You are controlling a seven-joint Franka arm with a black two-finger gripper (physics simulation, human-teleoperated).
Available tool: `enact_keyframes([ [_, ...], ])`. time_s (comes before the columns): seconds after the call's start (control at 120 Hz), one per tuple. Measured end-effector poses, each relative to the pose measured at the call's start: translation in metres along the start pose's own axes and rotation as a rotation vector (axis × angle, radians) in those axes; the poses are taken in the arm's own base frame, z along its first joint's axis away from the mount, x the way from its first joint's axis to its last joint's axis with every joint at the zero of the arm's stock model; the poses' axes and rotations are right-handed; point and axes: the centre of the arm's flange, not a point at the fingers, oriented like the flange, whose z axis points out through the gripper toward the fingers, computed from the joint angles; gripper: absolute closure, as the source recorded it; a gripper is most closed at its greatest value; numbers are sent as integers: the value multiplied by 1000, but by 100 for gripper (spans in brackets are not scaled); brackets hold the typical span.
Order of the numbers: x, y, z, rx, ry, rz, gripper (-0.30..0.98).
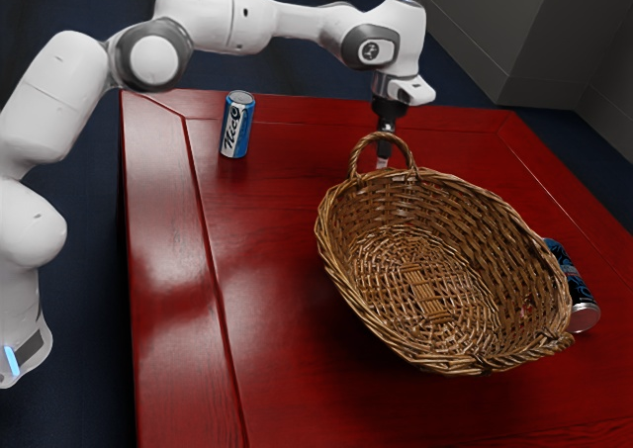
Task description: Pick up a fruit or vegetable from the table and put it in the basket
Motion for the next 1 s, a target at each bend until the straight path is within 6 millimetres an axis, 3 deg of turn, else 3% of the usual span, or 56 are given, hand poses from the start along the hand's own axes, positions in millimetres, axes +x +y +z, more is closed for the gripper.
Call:
enact_keyframes([
  [0.475,6,-11,52,-47,1,1,0],
  [0.683,8,-14,61,-48,14,-1,1],
  [0.883,8,-15,62,-23,9,-6,30],
  [1.0,11,-12,59,3,7,-7,37],
])
